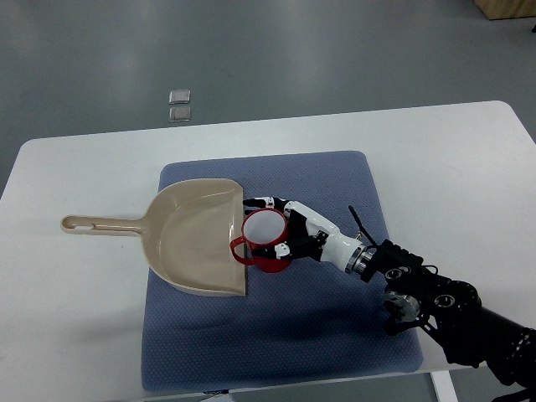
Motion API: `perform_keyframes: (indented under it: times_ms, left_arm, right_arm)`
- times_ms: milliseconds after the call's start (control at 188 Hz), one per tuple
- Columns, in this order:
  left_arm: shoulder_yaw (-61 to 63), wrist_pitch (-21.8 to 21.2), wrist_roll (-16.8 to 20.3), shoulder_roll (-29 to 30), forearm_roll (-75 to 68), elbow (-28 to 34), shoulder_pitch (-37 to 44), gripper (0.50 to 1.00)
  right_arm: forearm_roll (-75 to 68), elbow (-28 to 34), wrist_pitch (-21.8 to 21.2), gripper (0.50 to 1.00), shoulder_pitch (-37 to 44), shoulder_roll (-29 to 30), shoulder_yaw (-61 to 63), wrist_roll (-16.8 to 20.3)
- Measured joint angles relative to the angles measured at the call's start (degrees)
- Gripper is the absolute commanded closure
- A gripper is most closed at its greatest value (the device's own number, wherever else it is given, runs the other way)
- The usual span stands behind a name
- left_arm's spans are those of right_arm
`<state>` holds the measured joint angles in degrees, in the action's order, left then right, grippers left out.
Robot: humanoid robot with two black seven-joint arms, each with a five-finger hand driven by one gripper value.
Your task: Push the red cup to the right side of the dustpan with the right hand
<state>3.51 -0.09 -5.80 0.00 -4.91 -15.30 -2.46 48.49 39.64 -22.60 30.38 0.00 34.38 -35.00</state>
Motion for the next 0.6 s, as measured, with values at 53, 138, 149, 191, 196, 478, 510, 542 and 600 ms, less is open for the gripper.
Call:
perform_keyframes:
  times_ms: [53,138,149,191,196,478,510,542,600]
  left_arm:
    - [0.0,0.0,0.0,0.0,0.0,0.0,0.0,0.500]
    - [0.0,0.0,0.0,0.0,0.0,0.0,0.0,0.500]
    - [0.0,0.0,0.0,0.0,0.0,0.0,0.0,0.500]
    - [0.0,0.0,0.0,0.0,0.0,0.0,0.0,0.500]
    - [0.0,0.0,0.0,0.0,0.0,0.0,0.0,0.500]
    - [0.1,0.0,0.0,0.0,0.0,0.1,0.0,0.500]
    - [0.1,0.0,0.0,0.0,0.0,0.1,0.0,0.500]
    - [0.1,0.0,0.0,0.0,0.0,0.1,0.0,0.500]
    - [0.1,0.0,0.0,0.0,0.0,0.1,0.0,0.500]
  right_arm:
    - [-0.3,0.0,-0.1,0.566,0.0,0.0,0.1,0.0]
    - [-0.9,0.0,-0.3,0.566,0.0,0.0,0.6,0.0]
    - [-1.0,0.0,-0.4,0.566,0.0,0.0,0.7,0.0]
    - [-1.2,0.0,-0.6,0.566,0.0,0.0,1.0,0.0]
    - [-1.2,0.0,-0.6,0.566,0.0,0.0,1.0,0.0]
    - [-5.6,1.6,-1.8,0.566,1.4,-2.6,1.3,0.0]
    - [-6.3,1.8,-2.0,0.566,1.6,-3.0,1.3,0.0]
    - [-7.0,1.9,-2.2,0.564,1.8,-3.4,1.3,0.0]
    - [-7.9,2.0,-2.5,0.566,2.1,-3.9,1.3,0.0]
